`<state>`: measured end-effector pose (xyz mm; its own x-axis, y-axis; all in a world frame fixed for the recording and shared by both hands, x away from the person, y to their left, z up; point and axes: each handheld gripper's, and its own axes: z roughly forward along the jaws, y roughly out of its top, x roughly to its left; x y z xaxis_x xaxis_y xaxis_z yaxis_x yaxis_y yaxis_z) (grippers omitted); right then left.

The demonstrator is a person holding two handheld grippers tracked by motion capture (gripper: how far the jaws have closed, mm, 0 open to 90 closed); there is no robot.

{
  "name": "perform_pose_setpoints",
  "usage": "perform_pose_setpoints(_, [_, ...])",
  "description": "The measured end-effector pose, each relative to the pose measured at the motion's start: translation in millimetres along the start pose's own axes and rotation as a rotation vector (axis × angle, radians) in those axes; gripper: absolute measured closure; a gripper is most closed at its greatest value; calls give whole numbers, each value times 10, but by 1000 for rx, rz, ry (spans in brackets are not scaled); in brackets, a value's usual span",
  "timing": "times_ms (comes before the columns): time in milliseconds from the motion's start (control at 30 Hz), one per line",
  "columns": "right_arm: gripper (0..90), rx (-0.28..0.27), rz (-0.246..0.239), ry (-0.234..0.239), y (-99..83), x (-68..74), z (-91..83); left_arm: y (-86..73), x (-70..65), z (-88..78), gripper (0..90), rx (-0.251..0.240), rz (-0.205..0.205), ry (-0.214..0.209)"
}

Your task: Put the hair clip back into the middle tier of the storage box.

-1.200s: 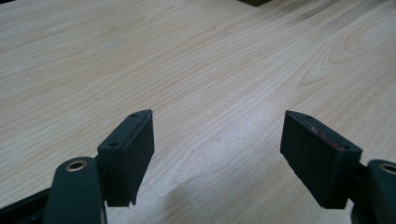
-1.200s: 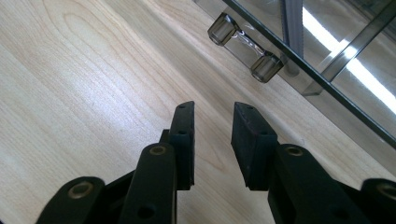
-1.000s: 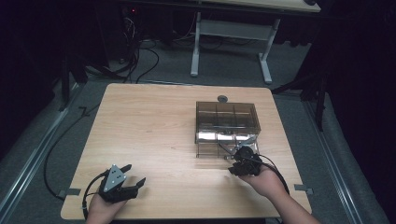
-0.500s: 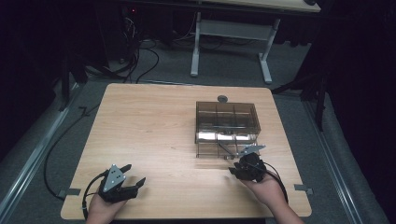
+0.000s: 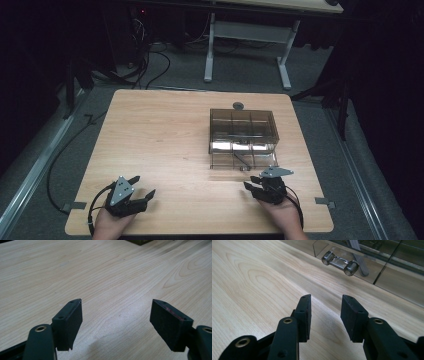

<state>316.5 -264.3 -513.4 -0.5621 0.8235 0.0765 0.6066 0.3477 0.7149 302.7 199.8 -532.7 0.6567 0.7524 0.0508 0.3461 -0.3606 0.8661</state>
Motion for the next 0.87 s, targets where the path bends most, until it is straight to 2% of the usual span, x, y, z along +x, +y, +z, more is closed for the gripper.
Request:
perform_pose_setpoints(200, [599, -116, 37, 1, -127, -20, -9, -2, -8, -1, 266, -3, 4, 7])
perform_pose_setpoints(300, [593, -156, 32, -18, -201, -11, -15, 0, -11, 4, 265, 0, 6, 10])
perform_pose_setpoints(367, [592, -211, 9, -26, -222, 24, -59, 1, -13, 7, 265, 1, 6, 10])
perform_pose_setpoints(400, [588, -219, 0, -30, -231, 36, -65, 1, -12, 7, 265, 0, 5, 10])
perform_pose_setpoints(700, [577, -208, -27, -24, -231, 54, -40, 4, -11, 14, 265, 6, 5, 12])
perform_pose_setpoints(867, [566, -201, -23, -33, -225, 52, -29, 3, -12, 9, 264, 3, 8, 6])
